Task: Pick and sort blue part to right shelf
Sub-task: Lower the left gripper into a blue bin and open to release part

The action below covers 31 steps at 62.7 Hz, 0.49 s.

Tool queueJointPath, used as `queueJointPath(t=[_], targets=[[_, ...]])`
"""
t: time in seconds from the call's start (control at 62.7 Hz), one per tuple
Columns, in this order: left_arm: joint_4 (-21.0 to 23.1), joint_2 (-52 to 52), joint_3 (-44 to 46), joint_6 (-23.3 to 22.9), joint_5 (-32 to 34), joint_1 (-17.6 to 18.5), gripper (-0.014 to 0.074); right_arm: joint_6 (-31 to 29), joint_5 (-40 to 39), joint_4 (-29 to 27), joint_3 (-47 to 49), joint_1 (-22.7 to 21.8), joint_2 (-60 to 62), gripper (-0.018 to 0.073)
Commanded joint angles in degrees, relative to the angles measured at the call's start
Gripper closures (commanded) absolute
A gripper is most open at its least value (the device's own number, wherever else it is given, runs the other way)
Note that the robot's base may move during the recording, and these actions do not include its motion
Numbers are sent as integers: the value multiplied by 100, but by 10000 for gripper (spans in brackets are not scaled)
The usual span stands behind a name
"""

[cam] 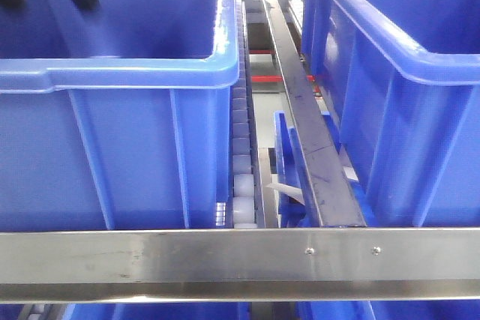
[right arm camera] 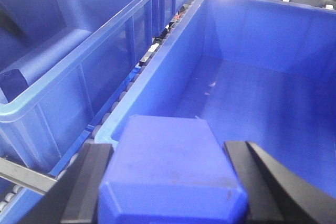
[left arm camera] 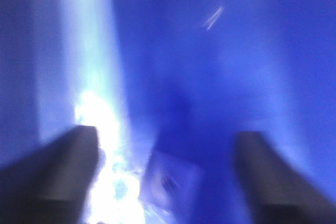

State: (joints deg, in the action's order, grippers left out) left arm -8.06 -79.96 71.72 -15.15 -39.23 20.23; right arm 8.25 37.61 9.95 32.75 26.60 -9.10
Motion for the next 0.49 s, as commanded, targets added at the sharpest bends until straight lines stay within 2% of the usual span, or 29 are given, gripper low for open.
queueJointPath(t=[0.0,0.175,0.383,0.478], targets=[[-26,886,-194,2,504,52,190,-57,-476,63,170,-2,-92,218],[-259,2136,-974,2,698,52,331,-45,-503,63,176,-2,-149,218],[-491,3387,-1891,2,746,52,470,473,-482,63,644,-2,-1114,218],[-567,3941,-2253,2,851,52,473,473,-379,68,1063,-2,-1887,218]])
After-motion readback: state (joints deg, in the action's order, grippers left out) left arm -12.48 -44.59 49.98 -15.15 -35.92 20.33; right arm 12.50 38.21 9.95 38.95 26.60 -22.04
